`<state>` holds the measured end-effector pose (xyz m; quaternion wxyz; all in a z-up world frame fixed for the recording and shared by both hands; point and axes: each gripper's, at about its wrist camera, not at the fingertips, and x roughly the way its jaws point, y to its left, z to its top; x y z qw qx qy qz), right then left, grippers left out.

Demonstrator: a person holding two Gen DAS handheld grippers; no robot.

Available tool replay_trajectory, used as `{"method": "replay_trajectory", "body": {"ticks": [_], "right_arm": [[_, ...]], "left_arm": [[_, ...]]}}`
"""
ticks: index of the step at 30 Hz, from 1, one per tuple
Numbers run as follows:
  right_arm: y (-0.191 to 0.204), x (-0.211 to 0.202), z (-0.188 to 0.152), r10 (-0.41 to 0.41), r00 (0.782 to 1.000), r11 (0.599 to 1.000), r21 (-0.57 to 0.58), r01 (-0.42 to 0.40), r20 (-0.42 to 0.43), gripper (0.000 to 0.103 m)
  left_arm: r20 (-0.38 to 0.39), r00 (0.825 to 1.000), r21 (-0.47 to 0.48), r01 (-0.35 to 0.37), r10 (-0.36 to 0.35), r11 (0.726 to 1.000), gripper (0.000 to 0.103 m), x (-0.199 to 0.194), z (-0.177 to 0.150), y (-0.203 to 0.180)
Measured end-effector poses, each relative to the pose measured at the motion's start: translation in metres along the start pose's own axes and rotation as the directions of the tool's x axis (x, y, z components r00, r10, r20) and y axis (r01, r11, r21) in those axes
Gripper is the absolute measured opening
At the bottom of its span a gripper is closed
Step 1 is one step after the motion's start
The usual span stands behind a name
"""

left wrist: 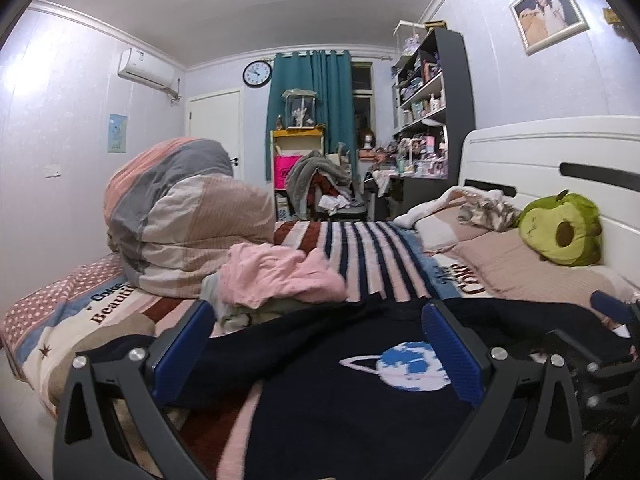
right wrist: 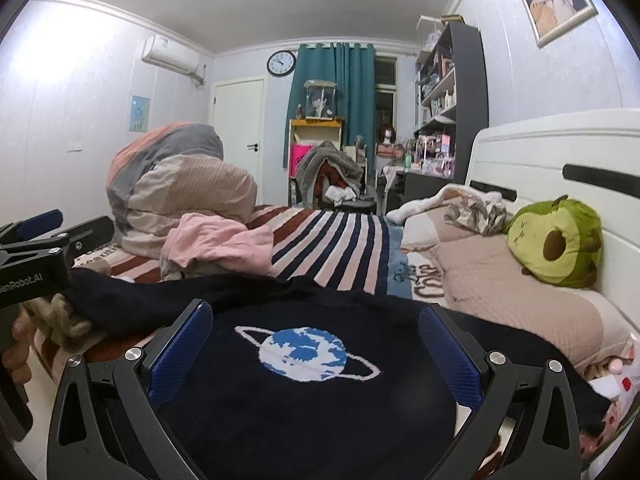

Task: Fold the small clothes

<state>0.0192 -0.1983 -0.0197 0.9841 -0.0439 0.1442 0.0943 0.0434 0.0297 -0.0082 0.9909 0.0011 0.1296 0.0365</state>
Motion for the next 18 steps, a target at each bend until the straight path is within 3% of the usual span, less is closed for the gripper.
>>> {"method": "replay_trajectory", "body": {"ticks": [4, 8, 12, 15, 16, 18], "right_arm": [[-0.001, 0.019, -0.008, 0.058, 0.997, 0.997, 0.043, -0.056, -0.052, 0.102], [-0.005, 0.047, -0.026, 0.144, 0.980, 0.987, 0.096, -0.131, -0.138, 0.102], [-0.001, 0.073, -0.045, 0.153, 0.966, 0.986, 0.091, -0.137, -0.208, 0.102], [0.002, 0.087, -0.052, 0.178, 0.953, 0.982, 0.111, -0.155, -0.247, 0.102], [0.004, 0.092, -0.054, 0.189, 0.948, 0.980, 0.116, -0.165, -0.256, 0.102], [0.009, 0.100, -0.058, 0.201, 0.941, 0.978, 0.108, -0.178, -0.272, 0.102]], "left_arm": [[-0.038, 0.999, -0.038, -0.018, 0.017, 0.999, 0.102, 0.021, -0.009, 0.042], [-0.098, 0.991, -0.084, -0.104, 0.095, 0.991, 0.102, 0.047, -0.025, 0.105], [-0.173, 0.971, -0.187, -0.195, 0.163, 0.963, 0.102, 0.064, -0.051, 0.177], [-0.216, 0.951, -0.213, -0.265, 0.219, 0.940, 0.102, 0.073, -0.071, 0.217], [-0.228, 0.945, -0.217, -0.283, 0.234, 0.934, 0.100, 0.075, -0.078, 0.227], [-0.239, 0.944, -0.227, -0.284, 0.229, 0.932, 0.088, 0.078, -0.087, 0.240]]}}
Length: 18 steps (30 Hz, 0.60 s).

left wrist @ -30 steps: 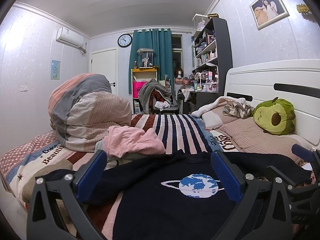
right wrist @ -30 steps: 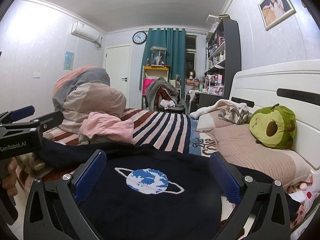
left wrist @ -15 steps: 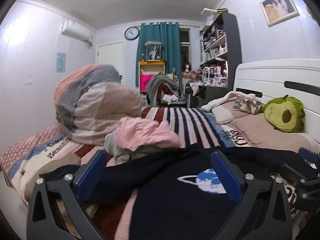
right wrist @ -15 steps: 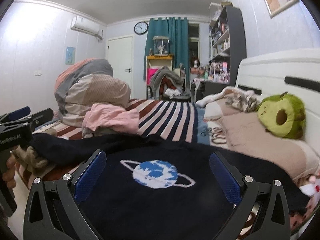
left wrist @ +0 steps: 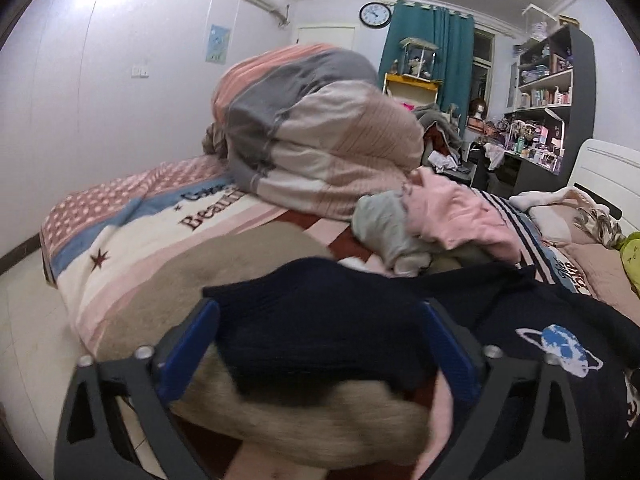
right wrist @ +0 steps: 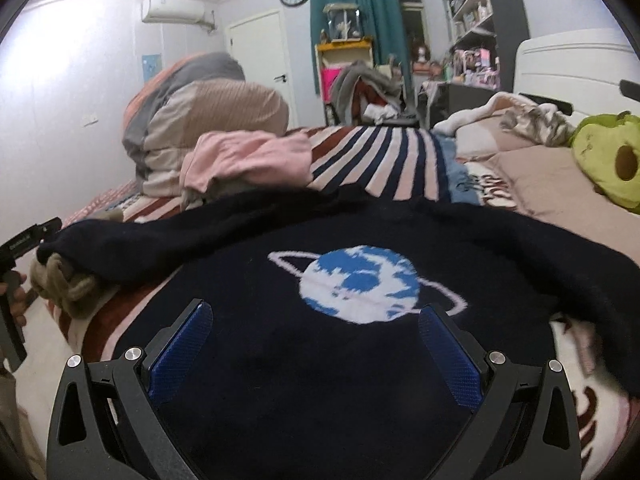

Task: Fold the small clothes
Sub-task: 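Grasp the navy sweater sleeve with the left gripper and lift it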

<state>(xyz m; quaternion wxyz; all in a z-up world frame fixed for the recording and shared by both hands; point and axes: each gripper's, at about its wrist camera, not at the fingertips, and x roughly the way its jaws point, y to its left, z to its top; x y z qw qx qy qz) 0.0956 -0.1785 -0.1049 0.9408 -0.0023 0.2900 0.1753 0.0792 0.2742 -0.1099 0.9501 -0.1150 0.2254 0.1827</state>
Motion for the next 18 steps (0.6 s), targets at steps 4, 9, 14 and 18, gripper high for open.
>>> {"method": "replay_trajectory", "body": {"ticks": [4, 9, 14, 18], "right_arm": [[0.010, 0.012, -0.003, 0.014, 0.999, 1.000, -0.028, -0.015, -0.029, 0.102], [0.017, 0.020, -0.007, 0.028, 0.998, 0.999, -0.036, -0.030, -0.048, 0.102], [0.018, 0.022, -0.007, 0.031, 0.998, 0.999, -0.034, -0.033, -0.050, 0.102], [0.019, 0.022, -0.007, 0.034, 0.998, 0.999, -0.031, -0.036, -0.052, 0.102]], "left_arm": [[-0.036, 0.999, -0.001, 0.016, -0.016, 1.000, 0.079, 0.012, -0.009, 0.013], [-0.049, 0.995, -0.012, 0.081, -0.081, 0.997, 0.058, 0.008, -0.013, 0.012], [-0.046, 0.998, -0.054, 0.047, -0.050, 0.997, 0.083, -0.002, -0.009, 0.016], [-0.051, 0.996, -0.084, 0.062, -0.067, 0.994, 0.088, -0.006, -0.007, 0.027]]}}
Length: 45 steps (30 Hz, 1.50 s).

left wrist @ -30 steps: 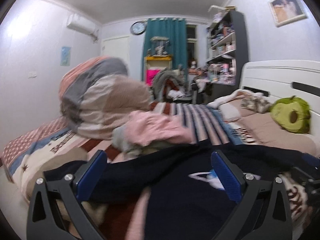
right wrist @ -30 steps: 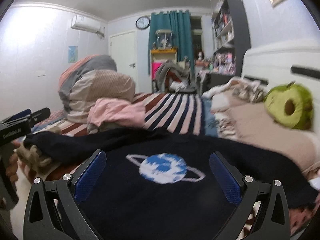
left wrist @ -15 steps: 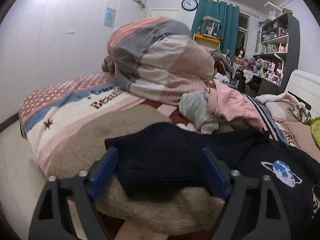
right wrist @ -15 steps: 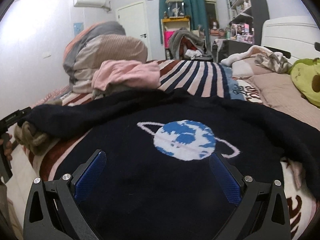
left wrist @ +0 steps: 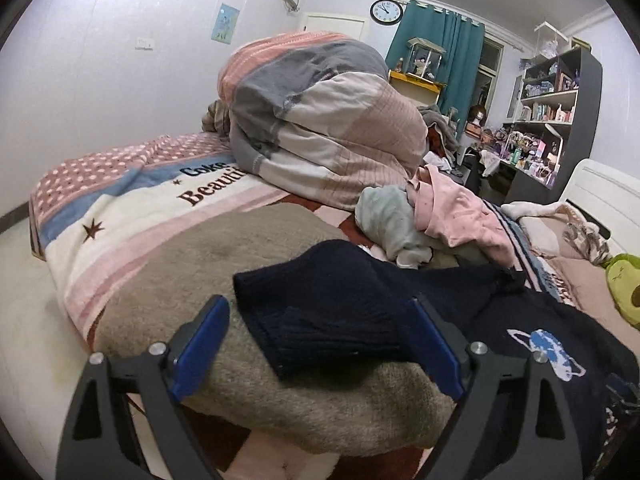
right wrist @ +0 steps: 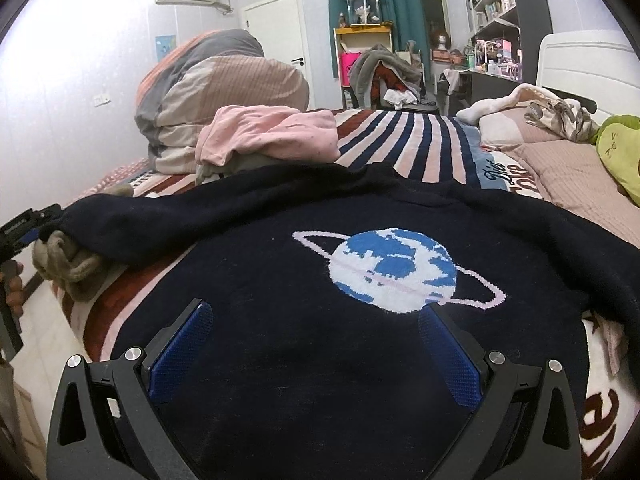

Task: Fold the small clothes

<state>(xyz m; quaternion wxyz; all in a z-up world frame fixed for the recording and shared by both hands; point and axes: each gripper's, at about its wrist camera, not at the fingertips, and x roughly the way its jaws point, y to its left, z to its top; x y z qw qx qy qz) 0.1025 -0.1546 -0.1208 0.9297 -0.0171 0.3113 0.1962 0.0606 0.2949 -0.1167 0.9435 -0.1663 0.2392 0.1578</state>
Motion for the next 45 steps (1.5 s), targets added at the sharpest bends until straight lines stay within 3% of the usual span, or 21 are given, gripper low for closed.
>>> {"method": "replay_trajectory", "body": {"ticks": [4, 7, 12, 15, 17, 26, 32, 35, 38, 43, 45], "right_arm": [[0.001, 0.001, 0.000, 0.004, 1.000, 1.000, 0.006, -0.004, 0.001, 0.102], [0.001, 0.002, 0.000, 0.011, 1.000, 1.000, 0.014, -0.011, 0.000, 0.102], [-0.001, 0.003, 0.000, 0.012, 1.000, 1.000, 0.023, -0.012, 0.001, 0.102], [-0.003, 0.003, 0.000, 0.017, 1.000, 0.999, 0.032, -0.017, 0.003, 0.102], [-0.004, 0.002, -0.001, 0.022, 1.000, 0.999, 0.037, -0.023, 0.006, 0.102], [-0.013, -0.014, 0.002, 0.034, 0.998, 0.998, 0.055, -0.037, 0.049, 0.102], [-0.035, -0.030, -0.002, 0.025, 0.997, 0.994, 0.103, -0.033, 0.079, 0.102], [-0.050, -0.037, -0.006, 0.025, 0.995, 0.989, 0.141, -0.039, 0.099, 0.102], [-0.064, -0.044, -0.010, 0.020, 0.993, 0.986, 0.163, -0.038, 0.114, 0.102], [-0.088, -0.053, -0.019, 0.013, 0.993, 0.982, 0.184, -0.035, 0.120, 0.102], [-0.099, -0.055, -0.024, 0.004, 0.993, 0.980, 0.196, -0.027, 0.119, 0.102]], "left_arm": [[-0.028, 0.998, -0.012, 0.051, -0.051, 0.999, 0.088, 0.008, 0.002, 0.002], [-0.043, 0.999, 0.006, 0.033, -0.033, 0.999, 0.085, 0.019, 0.004, -0.003], [-0.057, 0.998, 0.013, 0.002, -0.001, 1.000, 0.046, 0.027, 0.005, -0.009], [-0.061, 0.997, 0.018, 0.051, -0.049, 0.999, 0.024, 0.024, 0.005, -0.015], [-0.054, 0.996, 0.022, 0.070, -0.069, 0.997, 0.018, 0.022, 0.006, -0.021], [-0.001, 0.987, 0.089, 0.162, -0.163, 0.983, 0.015, -0.008, 0.019, -0.071], [0.016, 0.968, 0.140, 0.247, -0.252, 0.959, 0.015, -0.033, 0.023, -0.122], [0.012, 0.951, 0.172, 0.303, -0.310, 0.937, 0.014, -0.044, 0.020, -0.155], [-0.018, 0.922, 0.210, 0.381, -0.386, 0.900, 0.014, -0.051, 0.011, -0.193], [-0.143, 0.842, 0.236, 0.539, -0.520, 0.808, 0.014, -0.050, -0.017, -0.262], [-0.204, 0.817, 0.263, 0.576, -0.539, 0.774, 0.014, -0.047, -0.036, -0.292]]}}
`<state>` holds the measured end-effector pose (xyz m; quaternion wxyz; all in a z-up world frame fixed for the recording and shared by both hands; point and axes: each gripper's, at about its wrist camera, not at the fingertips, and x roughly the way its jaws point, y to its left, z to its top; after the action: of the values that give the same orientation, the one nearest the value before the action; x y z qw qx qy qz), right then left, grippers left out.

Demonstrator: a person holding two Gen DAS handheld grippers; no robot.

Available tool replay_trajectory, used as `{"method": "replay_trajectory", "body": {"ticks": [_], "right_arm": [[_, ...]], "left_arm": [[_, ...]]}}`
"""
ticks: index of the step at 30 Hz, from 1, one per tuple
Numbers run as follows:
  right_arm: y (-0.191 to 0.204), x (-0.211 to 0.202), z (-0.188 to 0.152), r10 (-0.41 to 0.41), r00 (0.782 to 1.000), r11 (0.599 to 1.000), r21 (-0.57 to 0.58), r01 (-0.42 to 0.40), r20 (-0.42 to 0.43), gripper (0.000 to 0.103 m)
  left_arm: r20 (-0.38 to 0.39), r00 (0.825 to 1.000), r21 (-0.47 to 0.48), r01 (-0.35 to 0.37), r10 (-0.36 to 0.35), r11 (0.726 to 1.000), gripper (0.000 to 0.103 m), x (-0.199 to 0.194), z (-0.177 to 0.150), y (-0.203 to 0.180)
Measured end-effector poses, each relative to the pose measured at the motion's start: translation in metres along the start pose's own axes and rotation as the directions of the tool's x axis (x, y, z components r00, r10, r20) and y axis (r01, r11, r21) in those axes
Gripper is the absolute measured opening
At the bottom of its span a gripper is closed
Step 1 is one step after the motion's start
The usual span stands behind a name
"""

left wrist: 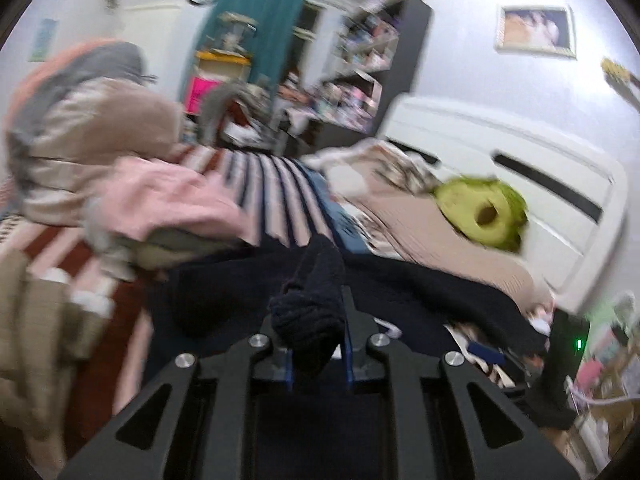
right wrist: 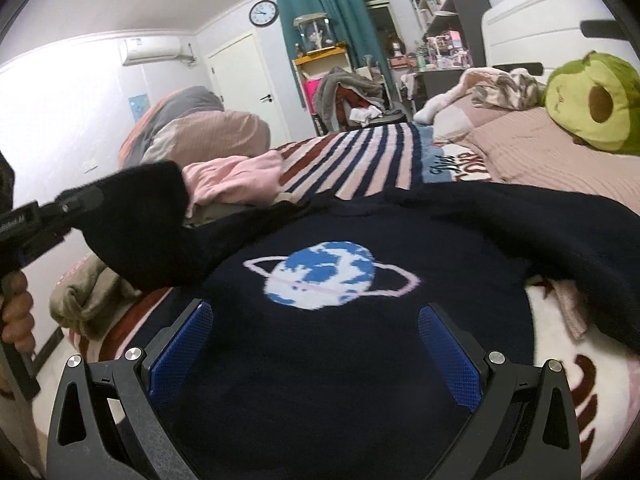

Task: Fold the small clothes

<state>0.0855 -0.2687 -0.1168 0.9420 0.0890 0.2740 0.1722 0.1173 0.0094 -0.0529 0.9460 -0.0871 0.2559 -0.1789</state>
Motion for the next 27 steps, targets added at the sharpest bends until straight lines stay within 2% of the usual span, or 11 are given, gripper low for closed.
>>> {"method": "replay_trajectory", "body": {"ticks": [4, 7, 10, 13, 15, 17, 20, 22, 24, 26, 27], "right_arm": [[-0.026, -0.005, -0.006, -0.027, 1.000, 0.999, 0.039, 0.027, -0.007, 0.102], [-0.041, -0.008, -0.012, -0.045, 0.999, 0.997, 0.067, 0.046, -0.017, 0.102], [-0.052, -0.009, -0.016, -0.061, 0.998, 0.994, 0.084, 0.063, -0.029, 0.102], [-0.056, -0.009, -0.018, -0.064, 0.997, 0.993, 0.097, 0.067, -0.042, 0.102], [-0.056, -0.008, -0.019, -0.060, 0.997, 0.993, 0.095, 0.065, -0.049, 0.102], [-0.053, -0.005, -0.018, -0.054, 0.997, 0.995, 0.086, 0.059, -0.060, 0.102], [-0.045, 0.003, -0.016, -0.018, 0.996, 0.997, 0.076, 0.025, -0.088, 0.102], [-0.038, 0.010, -0.016, 0.025, 0.994, 0.997, 0.078, -0.016, -0.109, 0.101], [-0.028, 0.020, -0.017, 0.073, 0.987, 0.995, 0.082, -0.062, -0.140, 0.095], [-0.019, 0.031, -0.020, 0.102, 0.980, 0.993, 0.081, -0.089, -0.172, 0.084], [-0.014, 0.037, -0.021, 0.114, 0.975, 0.992, 0.078, -0.101, -0.191, 0.082]], "left_arm": [[-0.122, 0.990, 0.044, 0.072, -0.066, 0.996, 0.014, 0.040, -0.024, -0.039], [-0.228, 0.970, 0.075, 0.107, -0.087, 0.991, 0.015, 0.071, -0.047, -0.058], [-0.320, 0.941, 0.083, 0.141, -0.108, 0.986, 0.017, 0.092, -0.070, -0.068], [-0.366, 0.920, 0.087, 0.181, -0.137, 0.980, 0.030, 0.098, -0.082, -0.071], [-0.370, 0.910, 0.092, 0.236, -0.187, 0.967, 0.050, 0.086, -0.084, -0.072], [-0.342, 0.912, 0.095, 0.273, -0.226, 0.957, 0.060, 0.069, -0.081, -0.070], [-0.288, 0.934, 0.100, 0.249, -0.211, 0.963, 0.061, 0.042, -0.071, -0.054], [-0.234, 0.958, 0.090, 0.194, -0.168, 0.977, 0.062, 0.023, -0.061, -0.036], [-0.175, 0.978, 0.073, 0.128, -0.114, 0.989, 0.067, 0.005, -0.052, -0.013], [-0.135, 0.990, 0.064, 0.056, -0.047, 0.996, 0.068, -0.009, -0.048, 0.007], [-0.116, 0.993, 0.059, 0.009, -0.002, 0.998, 0.068, -0.016, -0.046, 0.020]]}}
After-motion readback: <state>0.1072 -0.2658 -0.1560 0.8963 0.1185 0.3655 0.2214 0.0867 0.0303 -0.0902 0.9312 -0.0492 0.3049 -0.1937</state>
